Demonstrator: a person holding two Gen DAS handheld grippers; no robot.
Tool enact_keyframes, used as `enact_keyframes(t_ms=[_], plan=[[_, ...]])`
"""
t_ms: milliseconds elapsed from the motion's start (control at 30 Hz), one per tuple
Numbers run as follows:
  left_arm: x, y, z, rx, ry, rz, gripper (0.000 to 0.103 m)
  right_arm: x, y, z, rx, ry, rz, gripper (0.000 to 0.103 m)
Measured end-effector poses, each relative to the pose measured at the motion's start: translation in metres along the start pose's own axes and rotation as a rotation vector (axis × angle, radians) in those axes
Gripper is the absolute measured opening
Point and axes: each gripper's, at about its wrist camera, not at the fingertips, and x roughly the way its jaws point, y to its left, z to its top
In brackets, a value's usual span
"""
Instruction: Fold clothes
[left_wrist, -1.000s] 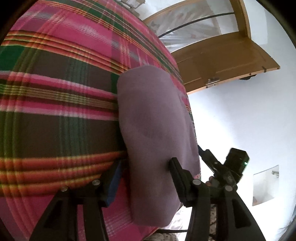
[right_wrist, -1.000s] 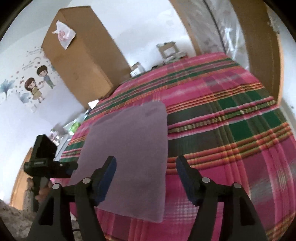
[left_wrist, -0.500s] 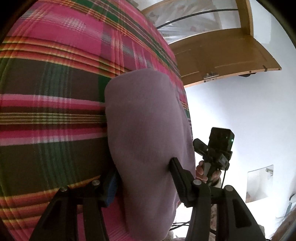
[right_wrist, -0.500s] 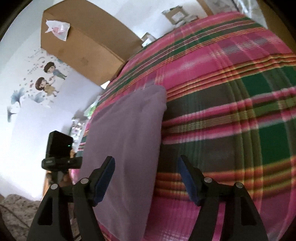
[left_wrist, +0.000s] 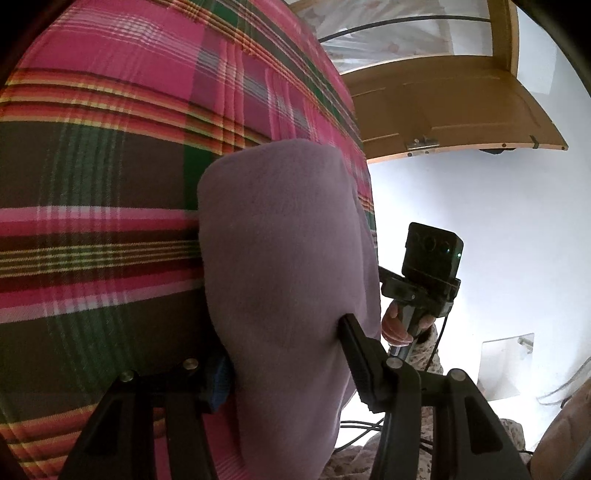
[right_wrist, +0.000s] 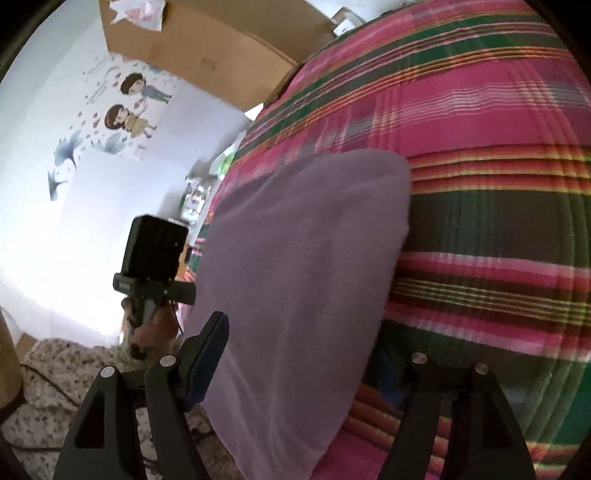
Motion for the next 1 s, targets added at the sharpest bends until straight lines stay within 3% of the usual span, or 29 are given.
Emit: enact_keyframes(t_ms=[200, 333, 400, 467, 933, 1000], plan=[[-0.001, 0.001, 0.002, -0.006, 0.008, 0.003, 0.054, 0.0, 0.0, -0.004, 0.015, -0.015, -0.007, 0.075], [0.001, -0.002, 0.001, -0.003, -0.012, 0.011, 0.048, -0.002, 0.003, -0.01, 0.015, -0.041, -0.028, 0.071], [0.001, -0.001, 0.001, -0.006, -0.019, 0.013, 0.045, -0.004, 0.005, -0.013, 0.004, -0.059, -0.065, 0.061], [0.003, -0.002, 0.001, -0.007, -0.021, 0.016, 0.044, -0.008, 0.002, -0.015, 0.012, -0.073, -0.109, 0.038], [0.015, -0.015, 0.004, 0.002, -0.054, 0.023, 0.039, -0.007, 0.014, -0.026, -0.031, -0.149, -0.232, 0.031], [0.019, -0.018, 0.007, 0.014, -0.057, 0.031, 0.039, -0.007, 0.016, -0.029, -0.023, -0.167, -0.232, 0.025]])
